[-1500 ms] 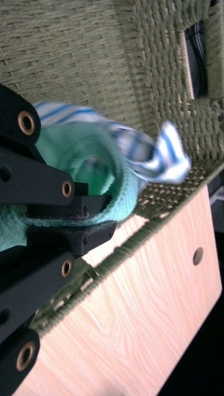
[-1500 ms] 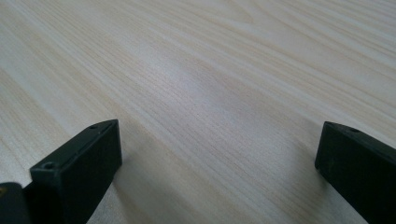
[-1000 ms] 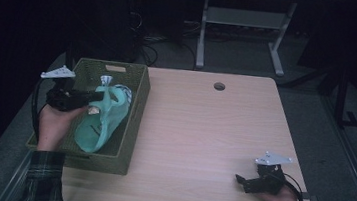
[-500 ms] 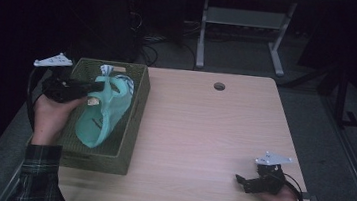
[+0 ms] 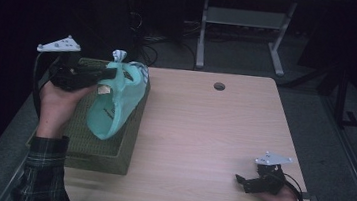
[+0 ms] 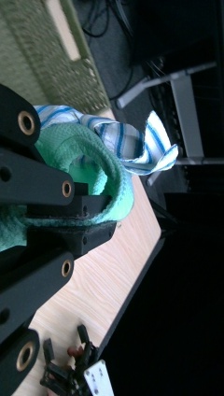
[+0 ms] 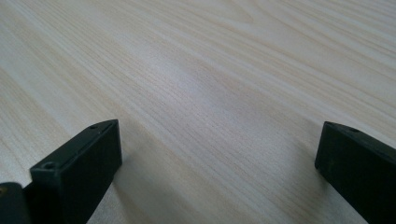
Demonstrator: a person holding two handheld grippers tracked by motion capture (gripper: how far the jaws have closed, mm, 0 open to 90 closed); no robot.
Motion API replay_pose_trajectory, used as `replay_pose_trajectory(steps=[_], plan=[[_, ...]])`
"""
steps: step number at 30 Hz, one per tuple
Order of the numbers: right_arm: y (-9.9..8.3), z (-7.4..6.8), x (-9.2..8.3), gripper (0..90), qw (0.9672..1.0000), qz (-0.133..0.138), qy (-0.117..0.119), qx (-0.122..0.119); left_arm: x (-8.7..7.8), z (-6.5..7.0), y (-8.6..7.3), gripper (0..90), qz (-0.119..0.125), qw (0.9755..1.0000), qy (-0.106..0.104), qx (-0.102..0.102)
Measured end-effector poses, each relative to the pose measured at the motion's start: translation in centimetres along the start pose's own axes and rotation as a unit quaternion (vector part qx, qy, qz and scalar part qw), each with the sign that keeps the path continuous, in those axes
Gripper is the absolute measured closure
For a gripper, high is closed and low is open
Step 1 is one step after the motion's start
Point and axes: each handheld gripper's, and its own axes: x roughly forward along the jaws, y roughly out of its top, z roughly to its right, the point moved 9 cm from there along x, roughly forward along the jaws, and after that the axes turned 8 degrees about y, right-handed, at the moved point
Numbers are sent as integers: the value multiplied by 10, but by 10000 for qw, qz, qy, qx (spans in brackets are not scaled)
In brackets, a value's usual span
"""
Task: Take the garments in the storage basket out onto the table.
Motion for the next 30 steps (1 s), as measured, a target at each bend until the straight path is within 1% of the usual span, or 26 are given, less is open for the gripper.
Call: replay_pose_trajectory(steps=[4,5,10,12,16,19,24,29,30], plan=[[0,0,0,1,10000,0,0,-1,7,14,9,862,63,9998,-133,92],[0,0,0,1,10000,2,0,0,10,19,10,862,63,9997,-202,113],[0,0,0,1,10000,3,-1,-8,22,38,13,862,75,9990,-399,189],[0,0,0,1,10000,3,-1,-8,27,47,15,862,83,9984,-506,226],[0,0,0,1,10000,0,0,-3,38,63,17,862,82,9974,-656,281],[0,0,0,1,10000,0,2,2,47,74,15,862,42,9965,-767,321],[0,0,0,1,10000,0,1,7,61,89,12,862,16,9953,-919,297],[0,0,0,1,10000,3,5,14,75,105,4,862,-86,9935,-1077,350],[0,0,0,1,10000,3,5,14,77,107,3,862,-95,9935,-1083,352]])
